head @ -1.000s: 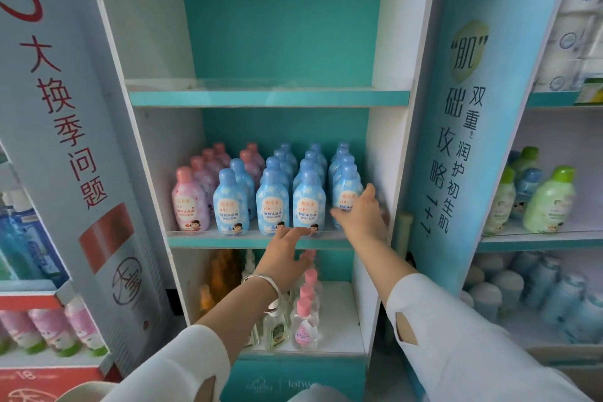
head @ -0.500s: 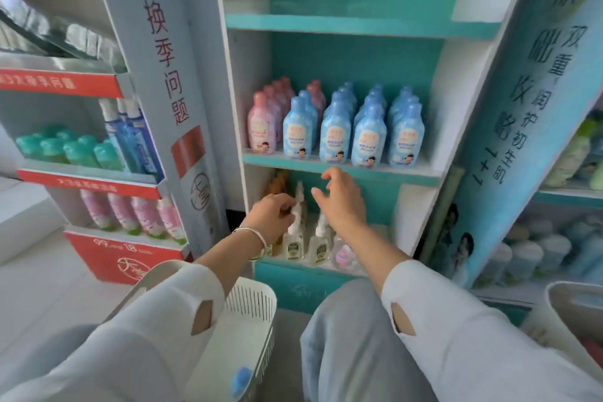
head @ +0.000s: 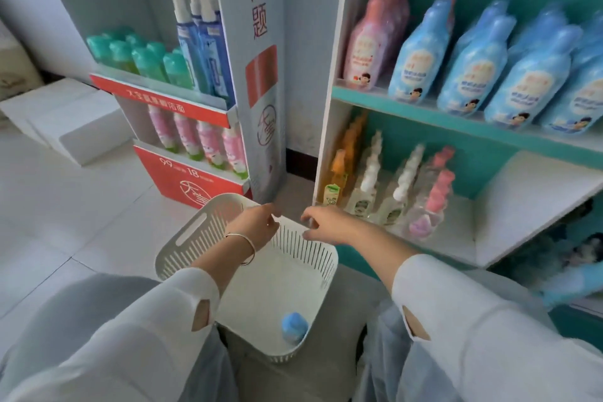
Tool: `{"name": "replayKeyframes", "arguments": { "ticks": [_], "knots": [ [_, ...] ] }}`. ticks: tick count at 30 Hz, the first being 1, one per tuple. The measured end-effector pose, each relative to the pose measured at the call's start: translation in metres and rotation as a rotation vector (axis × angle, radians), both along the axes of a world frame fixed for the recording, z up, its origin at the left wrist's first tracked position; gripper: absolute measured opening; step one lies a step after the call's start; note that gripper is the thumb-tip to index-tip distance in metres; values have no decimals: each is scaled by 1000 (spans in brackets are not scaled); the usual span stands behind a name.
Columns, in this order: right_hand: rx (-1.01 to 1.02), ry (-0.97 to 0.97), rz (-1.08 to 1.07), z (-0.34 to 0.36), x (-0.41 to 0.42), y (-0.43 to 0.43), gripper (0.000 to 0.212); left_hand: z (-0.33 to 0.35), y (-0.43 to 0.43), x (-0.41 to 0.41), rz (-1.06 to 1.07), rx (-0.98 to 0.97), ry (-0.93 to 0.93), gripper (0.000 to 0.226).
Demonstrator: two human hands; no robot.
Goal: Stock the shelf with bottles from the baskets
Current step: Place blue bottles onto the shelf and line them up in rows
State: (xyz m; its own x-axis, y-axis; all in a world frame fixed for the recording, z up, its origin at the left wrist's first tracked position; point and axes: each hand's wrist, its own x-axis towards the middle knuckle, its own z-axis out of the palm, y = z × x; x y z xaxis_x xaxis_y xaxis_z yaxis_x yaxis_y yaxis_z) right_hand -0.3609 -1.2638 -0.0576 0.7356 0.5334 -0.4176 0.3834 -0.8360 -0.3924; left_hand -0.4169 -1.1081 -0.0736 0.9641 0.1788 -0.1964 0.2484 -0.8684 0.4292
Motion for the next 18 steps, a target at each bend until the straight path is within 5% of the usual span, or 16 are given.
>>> {"name": "replayKeyframes", "arguments": {
  "ticks": [9,18],
  "knots": [
    [-231,229,192,-110,0,39,39,-84,23,12,-193,192,293,29],
    [-579,227,561,-176,-28,46,51,-145,28,9,-304,160,504,31]
  ]
}}
